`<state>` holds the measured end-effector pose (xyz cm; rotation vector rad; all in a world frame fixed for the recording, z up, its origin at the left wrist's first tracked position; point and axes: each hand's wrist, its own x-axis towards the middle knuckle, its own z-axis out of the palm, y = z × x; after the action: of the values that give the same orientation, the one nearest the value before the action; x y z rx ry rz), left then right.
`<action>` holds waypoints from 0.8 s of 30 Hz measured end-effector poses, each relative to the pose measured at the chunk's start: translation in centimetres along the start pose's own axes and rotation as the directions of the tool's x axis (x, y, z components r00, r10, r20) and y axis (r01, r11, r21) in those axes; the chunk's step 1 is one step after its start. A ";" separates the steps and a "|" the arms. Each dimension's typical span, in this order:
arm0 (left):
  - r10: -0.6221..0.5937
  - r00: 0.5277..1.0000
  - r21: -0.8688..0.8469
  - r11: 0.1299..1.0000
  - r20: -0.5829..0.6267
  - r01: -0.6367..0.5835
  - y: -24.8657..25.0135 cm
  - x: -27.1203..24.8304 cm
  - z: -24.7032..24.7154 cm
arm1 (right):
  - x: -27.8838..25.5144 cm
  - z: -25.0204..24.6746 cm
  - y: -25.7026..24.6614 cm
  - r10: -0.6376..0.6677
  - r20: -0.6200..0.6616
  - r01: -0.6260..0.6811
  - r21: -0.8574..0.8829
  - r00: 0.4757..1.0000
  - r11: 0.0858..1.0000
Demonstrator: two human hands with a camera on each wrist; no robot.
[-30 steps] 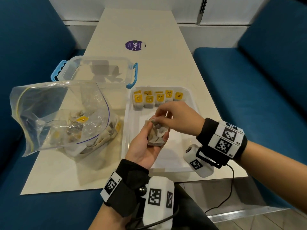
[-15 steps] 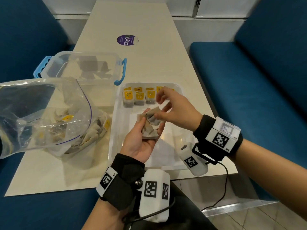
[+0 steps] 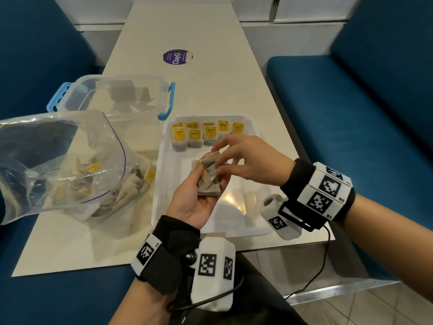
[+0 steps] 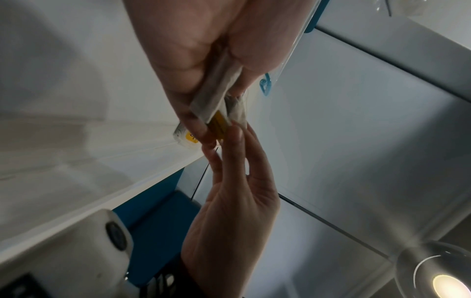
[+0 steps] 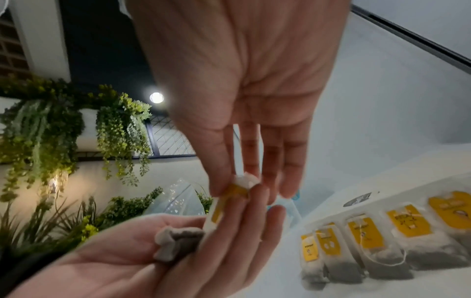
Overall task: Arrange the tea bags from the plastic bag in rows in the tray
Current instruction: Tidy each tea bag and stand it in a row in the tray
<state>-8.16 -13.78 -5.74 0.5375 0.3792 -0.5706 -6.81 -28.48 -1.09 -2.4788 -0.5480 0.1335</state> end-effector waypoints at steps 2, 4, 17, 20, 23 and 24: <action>-0.009 1.000 -0.011 1.000 -0.001 0.009 0.1 0.0 0.1 | 0.1 -0.1 0.1 -0.004 -0.017 0.004 0.011 1.000 1.000; -0.019 1.000 -0.011 1.000 -0.003 0.019 0.0 0.0 0.2 | 0.3 0.0 0.3 -0.005 -0.059 0.006 0.018 0.998 1.000; -0.023 1.000 0.004 1.000 -0.020 0.023 -0.3 0.1 0.6 | 1.4 -0.9 -0.1 0.187 -0.230 -0.078 0.413 0.955 0.908; -0.020 0.999 -0.007 1.000 -0.031 0.019 -0.3 0.0 0.4 | 1.5 -1.1 -0.1 0.190 -0.173 -0.099 0.432 0.966 0.897; -0.011 0.999 0.004 1.000 -0.051 0.012 -0.3 -0.1 0.3 | 1.7 -1.5 -0.1 0.205 -0.175 -0.102 0.468 0.963 0.878; -0.009 0.998 0.005 1.000 -0.060 0.010 -0.3 -0.1 0.2 | 1.7 -1.7 0.0 0.203 -0.197 -0.103 0.425 0.959 0.899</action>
<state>-8.42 -14.08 -5.62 0.5589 0.4376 -0.5656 -4.89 -28.69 0.35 -2.0816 -0.1926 0.0103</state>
